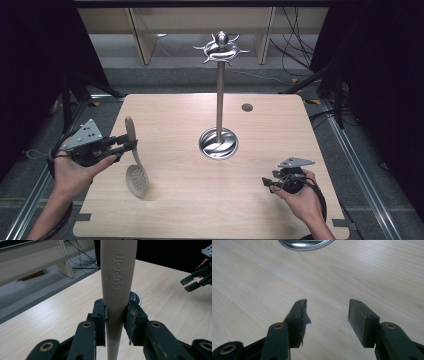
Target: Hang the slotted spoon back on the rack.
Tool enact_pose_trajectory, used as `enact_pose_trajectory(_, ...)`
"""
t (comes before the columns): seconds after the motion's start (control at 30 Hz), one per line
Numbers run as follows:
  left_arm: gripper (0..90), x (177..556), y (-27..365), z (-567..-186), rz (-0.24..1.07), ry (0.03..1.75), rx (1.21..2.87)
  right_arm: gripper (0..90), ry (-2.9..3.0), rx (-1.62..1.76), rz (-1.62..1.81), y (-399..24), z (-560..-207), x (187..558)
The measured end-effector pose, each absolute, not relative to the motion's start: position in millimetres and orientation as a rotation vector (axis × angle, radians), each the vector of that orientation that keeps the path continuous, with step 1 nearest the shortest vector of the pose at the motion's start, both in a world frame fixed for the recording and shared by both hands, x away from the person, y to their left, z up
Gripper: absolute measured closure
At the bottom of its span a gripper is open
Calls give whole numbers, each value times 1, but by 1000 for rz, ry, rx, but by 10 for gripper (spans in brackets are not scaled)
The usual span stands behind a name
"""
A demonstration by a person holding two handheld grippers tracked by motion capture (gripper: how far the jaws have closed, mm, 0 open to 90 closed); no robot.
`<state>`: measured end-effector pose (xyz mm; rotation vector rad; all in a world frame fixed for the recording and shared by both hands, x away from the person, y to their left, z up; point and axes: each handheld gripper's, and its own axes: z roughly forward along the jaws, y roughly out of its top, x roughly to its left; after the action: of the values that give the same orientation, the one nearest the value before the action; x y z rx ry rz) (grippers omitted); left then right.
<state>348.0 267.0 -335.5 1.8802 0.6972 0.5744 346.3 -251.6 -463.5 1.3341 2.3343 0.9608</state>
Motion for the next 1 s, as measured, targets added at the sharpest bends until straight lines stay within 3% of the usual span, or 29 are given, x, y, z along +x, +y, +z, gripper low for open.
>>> enact_pose_trajectory(1.0,705,356,253,-320,593,666,1826,494,2300,1386,992,-253,-461,346)
